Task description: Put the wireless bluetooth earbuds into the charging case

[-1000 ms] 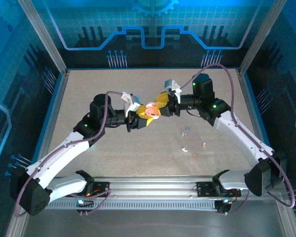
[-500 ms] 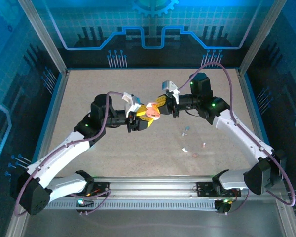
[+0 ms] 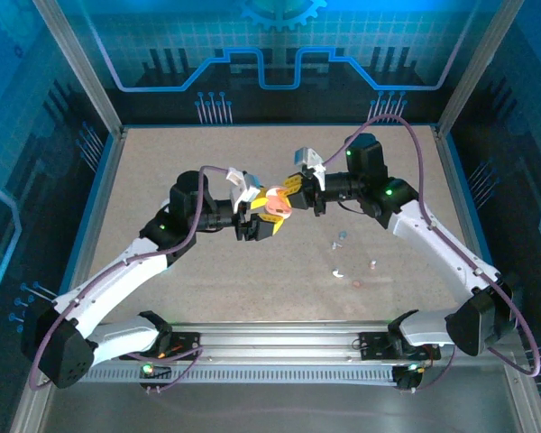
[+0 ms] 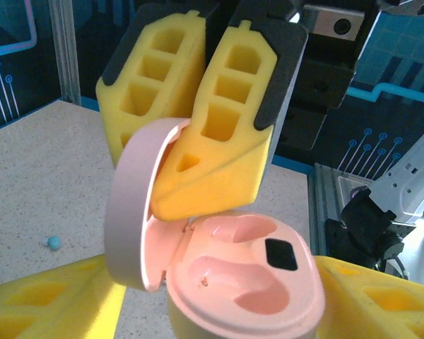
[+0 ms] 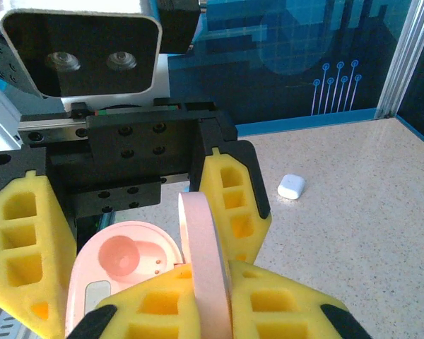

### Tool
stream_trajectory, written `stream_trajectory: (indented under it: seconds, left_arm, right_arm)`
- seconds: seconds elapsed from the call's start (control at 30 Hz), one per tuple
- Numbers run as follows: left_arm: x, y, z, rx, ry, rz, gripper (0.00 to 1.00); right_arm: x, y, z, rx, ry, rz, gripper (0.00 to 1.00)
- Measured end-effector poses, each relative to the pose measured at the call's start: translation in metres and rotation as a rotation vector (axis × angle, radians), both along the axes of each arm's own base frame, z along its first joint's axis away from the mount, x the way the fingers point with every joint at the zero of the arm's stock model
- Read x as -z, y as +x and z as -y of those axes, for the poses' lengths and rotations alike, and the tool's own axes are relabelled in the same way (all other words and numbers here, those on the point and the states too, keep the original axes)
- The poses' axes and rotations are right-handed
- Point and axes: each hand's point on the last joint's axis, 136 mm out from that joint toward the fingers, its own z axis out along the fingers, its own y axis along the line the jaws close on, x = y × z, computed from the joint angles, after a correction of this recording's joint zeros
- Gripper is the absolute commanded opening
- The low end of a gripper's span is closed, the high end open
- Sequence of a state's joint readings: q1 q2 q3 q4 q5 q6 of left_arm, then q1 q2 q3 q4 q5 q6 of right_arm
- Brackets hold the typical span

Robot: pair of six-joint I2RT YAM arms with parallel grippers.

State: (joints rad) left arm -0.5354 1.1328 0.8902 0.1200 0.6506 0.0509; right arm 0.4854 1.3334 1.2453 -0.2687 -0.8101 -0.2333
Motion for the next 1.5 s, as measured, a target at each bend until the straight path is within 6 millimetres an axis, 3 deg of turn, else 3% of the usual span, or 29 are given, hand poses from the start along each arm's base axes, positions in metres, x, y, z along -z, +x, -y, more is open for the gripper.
stream_trajectory:
  seconds: [0.1, 0.4, 0.57, 0.83, 1.0, 1.07, 1.2, 1.37, 1.5]
  left_arm:
    - [-0.002, 0.000, 0.001, 0.001, -0.004, 0.007, 0.63]
    - [0.002, 0.001, 0.002, 0.002, 0.004, 0.002, 0.66]
    - [0.002, 0.001, 0.002, 0.003, 0.004, 0.005, 0.54]
    - [0.002, 0.000, 0.002, 0.007, 0.005, 0.008, 0.46]
    - [0.004, 0.000, 0.002, 0.008, 0.007, 0.017, 0.43]
    - [0.009, 0.000, 0.002, 0.007, 0.013, 0.020, 0.43]
    - [0.014, 0.001, 0.001, 0.001, 0.017, 0.029, 0.43]
    - [0.022, 0.005, -0.003, -0.041, 0.015, 0.077, 0.41]
    - [0.029, 0.014, -0.007, -0.097, 0.012, 0.106, 0.41]
  right_arm:
    - [0.000, 0.000, 0.000, 0.002, -0.001, 0.001, 0.12]
    - [0.000, 0.002, 0.000, 0.011, -0.001, 0.004, 0.13]
    - [0.000, 0.003, 0.000, 0.015, 0.001, 0.009, 0.13]
    - [0.000, 0.005, 0.000, 0.024, -0.001, 0.011, 0.15]
    - [0.000, 0.005, 0.000, 0.028, 0.002, 0.001, 0.24]
    - [0.000, 0.005, 0.000, 0.032, 0.003, -0.011, 0.36]
    - [-0.004, 0.005, 0.003, 0.053, 0.009, -0.025, 0.47]
    - [-0.025, 0.010, 0.025, 0.155, 0.052, -0.074, 0.54]
    - [-0.038, 0.028, 0.066, 0.390, 0.085, -0.173, 0.55]
